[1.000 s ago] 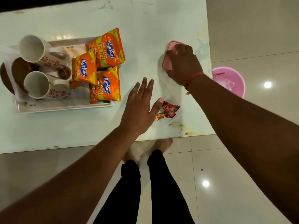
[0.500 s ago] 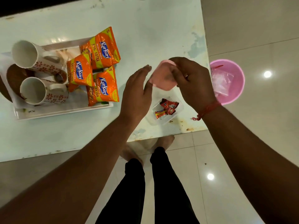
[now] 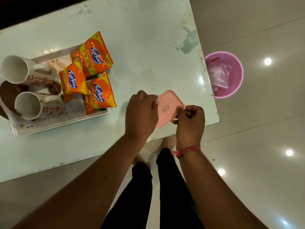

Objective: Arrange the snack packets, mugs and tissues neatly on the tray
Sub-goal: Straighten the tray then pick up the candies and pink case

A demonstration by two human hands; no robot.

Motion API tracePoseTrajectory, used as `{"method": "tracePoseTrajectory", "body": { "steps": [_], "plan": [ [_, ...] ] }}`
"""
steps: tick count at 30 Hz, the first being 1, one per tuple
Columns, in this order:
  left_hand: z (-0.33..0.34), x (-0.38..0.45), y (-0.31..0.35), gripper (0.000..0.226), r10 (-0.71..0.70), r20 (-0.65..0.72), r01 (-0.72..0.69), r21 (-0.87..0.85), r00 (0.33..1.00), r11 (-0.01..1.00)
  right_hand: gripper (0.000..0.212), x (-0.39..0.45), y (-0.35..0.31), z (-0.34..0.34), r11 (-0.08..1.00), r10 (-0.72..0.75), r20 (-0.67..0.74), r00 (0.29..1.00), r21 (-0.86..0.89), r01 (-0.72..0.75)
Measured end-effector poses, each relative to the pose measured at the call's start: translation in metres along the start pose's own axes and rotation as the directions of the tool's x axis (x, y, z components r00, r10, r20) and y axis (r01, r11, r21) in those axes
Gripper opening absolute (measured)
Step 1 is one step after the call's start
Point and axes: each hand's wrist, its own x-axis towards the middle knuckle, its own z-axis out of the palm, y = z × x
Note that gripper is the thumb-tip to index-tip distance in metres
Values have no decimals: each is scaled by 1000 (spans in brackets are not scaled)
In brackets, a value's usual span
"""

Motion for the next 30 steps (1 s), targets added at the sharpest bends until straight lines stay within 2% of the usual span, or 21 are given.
{"method": "tracePoseTrajectory", "body": {
  "steps": [5, 11, 13, 15, 17, 18, 20, 21, 23, 26, 30],
  "plan": [
    [10, -7, -6, 26, -10, 21, 8, 74, 1000, 997, 12, 4, 12, 11, 991, -85, -53, 995, -105, 79],
    [19, 0, -10, 26, 17, 33, -19, 46, 999, 999, 12, 14, 24, 13, 956, -214, -20, 977, -210, 205],
    [22, 6, -11, 36, 90, 51, -93, 55, 995, 994, 10, 18, 27, 12, 929, -266, 3, 964, -266, 258],
    [26, 10, -14, 60, 194, 114, -207, 115, 974, 971, 14, 21, 30, 12, 877, -354, 43, 934, -331, 348],
    [32, 12, -20, 80, 285, 193, -318, 164, 939, 934, 23, 22, 34, 14, 807, -426, 116, 897, -399, 435],
    [35, 13, -24, 82, 318, 213, -355, 166, 924, 920, 32, 22, 35, 15, 774, -441, 148, 885, -437, 459],
    [39, 14, -32, 75, 358, 216, -393, 152, 908, 907, 45, 22, 38, 18, 697, -475, 185, 860, -517, 497],
    [40, 15, -35, 68, 362, 211, -395, 145, 908, 907, 45, 23, 38, 19, 660, -496, 194, 846, -549, 513],
    [42, 18, -40, 56, 363, 199, -393, 139, 910, 909, 37, 27, 37, 20, 614, -521, 198, 830, -589, 525],
    [46, 20, -43, 52, 369, 190, -395, 124, 910, 910, 26, 32, 39, 21, 575, -534, 218, 817, -616, 539],
    [47, 20, -43, 52, 365, 187, -386, 92, 912, 918, 27, 34, 43, 20, 556, -532, 243, 811, -622, 551]
  ]
}}
